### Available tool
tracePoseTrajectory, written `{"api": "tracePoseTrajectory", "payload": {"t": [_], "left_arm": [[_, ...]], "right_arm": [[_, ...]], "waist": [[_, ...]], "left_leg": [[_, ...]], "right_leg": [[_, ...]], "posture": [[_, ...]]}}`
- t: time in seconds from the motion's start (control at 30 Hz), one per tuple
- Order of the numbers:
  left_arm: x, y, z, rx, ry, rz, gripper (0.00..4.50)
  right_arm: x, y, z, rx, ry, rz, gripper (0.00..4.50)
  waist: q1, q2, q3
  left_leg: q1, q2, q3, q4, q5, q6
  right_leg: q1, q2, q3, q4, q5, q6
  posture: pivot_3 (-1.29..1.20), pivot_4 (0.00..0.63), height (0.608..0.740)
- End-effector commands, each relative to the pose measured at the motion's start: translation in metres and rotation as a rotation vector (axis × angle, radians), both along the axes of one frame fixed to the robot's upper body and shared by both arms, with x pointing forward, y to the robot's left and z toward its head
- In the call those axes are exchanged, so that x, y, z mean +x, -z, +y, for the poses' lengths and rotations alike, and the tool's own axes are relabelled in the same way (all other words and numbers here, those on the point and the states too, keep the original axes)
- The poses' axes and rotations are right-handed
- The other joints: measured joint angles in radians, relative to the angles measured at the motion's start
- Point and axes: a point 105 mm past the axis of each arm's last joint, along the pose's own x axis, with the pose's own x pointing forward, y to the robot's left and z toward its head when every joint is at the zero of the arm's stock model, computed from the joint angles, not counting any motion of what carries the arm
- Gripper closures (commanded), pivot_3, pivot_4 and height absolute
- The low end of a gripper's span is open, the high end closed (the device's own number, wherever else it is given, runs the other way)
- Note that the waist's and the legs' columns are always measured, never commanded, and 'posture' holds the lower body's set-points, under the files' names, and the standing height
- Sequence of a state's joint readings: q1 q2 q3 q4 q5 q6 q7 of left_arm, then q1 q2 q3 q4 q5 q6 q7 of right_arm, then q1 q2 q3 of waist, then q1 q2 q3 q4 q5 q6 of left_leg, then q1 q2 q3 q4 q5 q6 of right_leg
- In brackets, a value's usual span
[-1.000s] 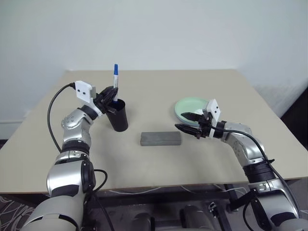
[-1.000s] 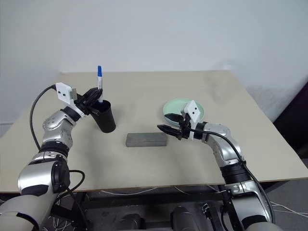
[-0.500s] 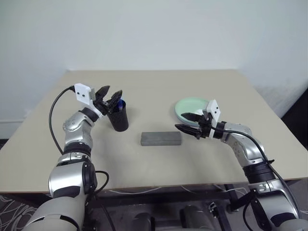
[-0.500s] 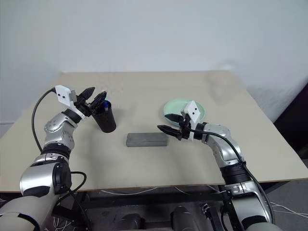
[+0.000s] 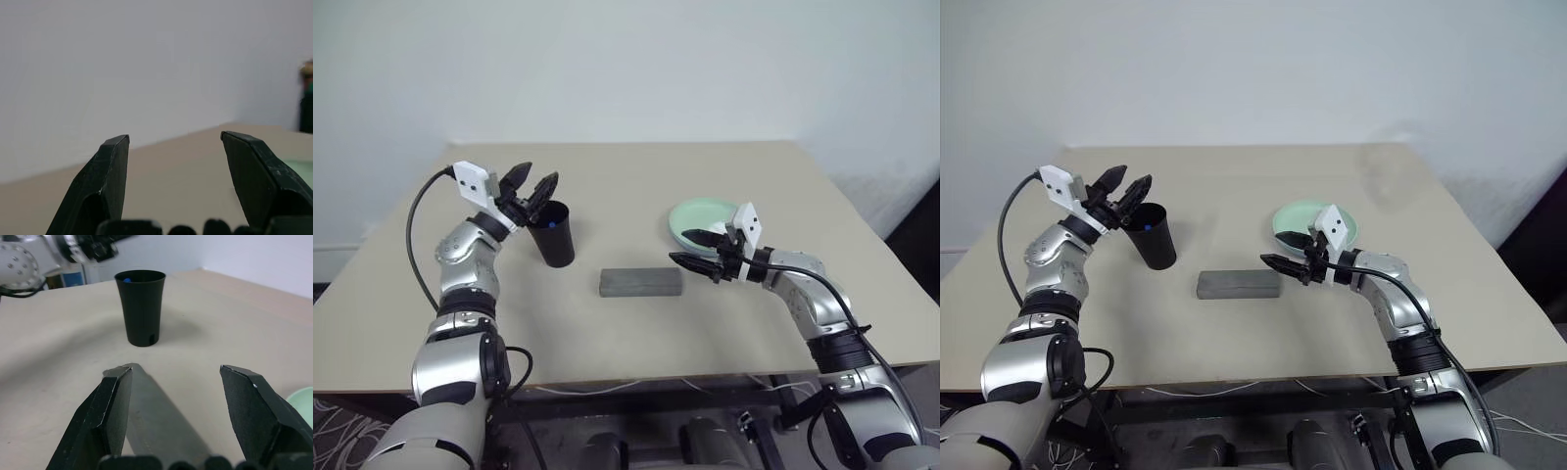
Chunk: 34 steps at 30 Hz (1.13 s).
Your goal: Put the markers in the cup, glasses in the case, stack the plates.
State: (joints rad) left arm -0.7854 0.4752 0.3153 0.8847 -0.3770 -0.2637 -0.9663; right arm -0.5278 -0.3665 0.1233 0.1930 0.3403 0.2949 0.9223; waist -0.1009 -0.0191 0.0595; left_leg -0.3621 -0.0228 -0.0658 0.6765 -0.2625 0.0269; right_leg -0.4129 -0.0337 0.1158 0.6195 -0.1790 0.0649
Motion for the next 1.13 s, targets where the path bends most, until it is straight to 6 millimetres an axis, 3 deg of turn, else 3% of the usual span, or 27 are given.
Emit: {"api": "tracePoseTrajectory", "payload": {"t": [0.03, 0.2, 0.37, 0.57, 0.77, 1.13], "left_arm": [[-0.027, -0.031, -0.009, 0.051, 0.147, -0.075, 1.37], [-0.078, -0.006, -0.021, 0.163, 0.272, 0.062, 1.37], [-0.101, 0.031, -0.015, 0.201, 0.188, 0.173, 1.37], [-0.095, 0.072, -0.001, 0.208, 0.013, 0.225, 1.37], [-0.088, 0.090, 0.008, 0.198, -0.086, 0.214, 1.37], [-0.100, 0.104, 0.002, 0.157, -0.112, 0.238, 1.37]], "right_arm": [[0.003, -0.014, -0.010, 0.016, 0.028, -0.057, 1.38], [0.004, -0.008, -0.022, 0.000, 0.060, -0.035, 1.38], [0.009, 0.004, -0.042, -0.023, 0.110, 0.010, 1.38], [0.013, 0.021, -0.074, -0.068, 0.147, 0.067, 1.38], [0.021, 0.024, -0.095, -0.078, 0.191, 0.067, 1.38], [0.011, 0.038, -0.089, -0.078, 0.185, 0.093, 1.38]], "waist": [[-0.004, 0.000, 0.000], [-0.007, 0.001, 0.000], [-0.004, 0.001, 0.001], [0.001, 0.002, 0.001], [0.001, 0.003, 0.000], [0.001, 0.003, 0.000]], "left_leg": [[0.000, 0.000, 0.000, 0.000, 0.000, 0.000], [0.001, 0.002, 0.001, -0.003, 0.000, 0.000], [0.003, 0.005, 0.001, -0.002, 0.000, 0.000], [0.003, 0.003, 0.001, -0.002, 0.000, -0.001], [0.002, 0.003, 0.003, -0.005, 0.000, 0.000], [0.002, 0.003, 0.003, -0.008, 0.000, -0.001]], "right_leg": [[0.000, 0.000, 0.000, 0.000, 0.000, 0.000], [-0.001, 0.000, 0.002, -0.001, 0.000, 0.000], [0.002, 0.000, 0.002, -0.001, -0.001, -0.002], [0.004, 0.000, -0.003, -0.008, -0.001, -0.004], [0.003, 0.000, -0.003, -0.011, 0.002, -0.004], [0.003, 0.000, -0.003, -0.012, 0.002, -0.004]], "posture": [[0.00, 0.000, 0.737], [0.00, 0.000, 0.737], [0.00, 0.000, 0.737], [0.00, 0.000, 0.737], [0.00, 0.000, 0.737], [0.00, 0.000, 0.737]]}}
